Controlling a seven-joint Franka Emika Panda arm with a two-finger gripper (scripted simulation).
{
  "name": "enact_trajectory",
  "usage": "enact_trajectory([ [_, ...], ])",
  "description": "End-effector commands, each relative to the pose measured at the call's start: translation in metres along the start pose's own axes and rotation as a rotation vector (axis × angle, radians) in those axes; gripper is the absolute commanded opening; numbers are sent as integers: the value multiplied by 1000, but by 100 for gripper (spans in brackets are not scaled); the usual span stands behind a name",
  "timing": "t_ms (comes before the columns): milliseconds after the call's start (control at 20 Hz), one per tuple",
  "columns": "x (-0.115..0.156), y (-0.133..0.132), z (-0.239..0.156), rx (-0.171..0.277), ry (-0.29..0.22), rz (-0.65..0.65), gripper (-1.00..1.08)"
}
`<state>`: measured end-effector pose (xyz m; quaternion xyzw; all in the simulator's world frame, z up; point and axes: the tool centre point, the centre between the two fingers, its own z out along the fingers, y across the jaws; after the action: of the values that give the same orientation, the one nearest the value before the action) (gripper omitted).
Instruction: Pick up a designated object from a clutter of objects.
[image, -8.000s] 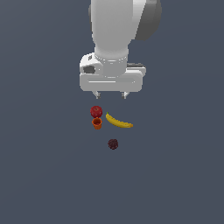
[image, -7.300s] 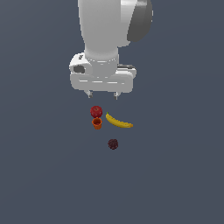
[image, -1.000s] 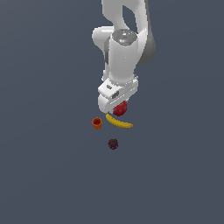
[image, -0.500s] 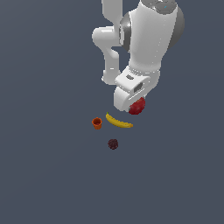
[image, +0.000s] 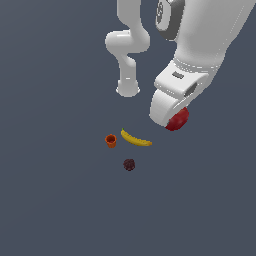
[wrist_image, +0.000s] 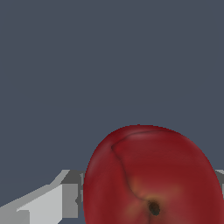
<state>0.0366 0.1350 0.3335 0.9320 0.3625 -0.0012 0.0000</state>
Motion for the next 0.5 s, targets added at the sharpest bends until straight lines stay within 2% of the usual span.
enact_trajectory([
  [0, 12, -1, -12, -1, 2, 1, -100],
  [450, 38, -3, -35, -1, 2, 1, -100],
])
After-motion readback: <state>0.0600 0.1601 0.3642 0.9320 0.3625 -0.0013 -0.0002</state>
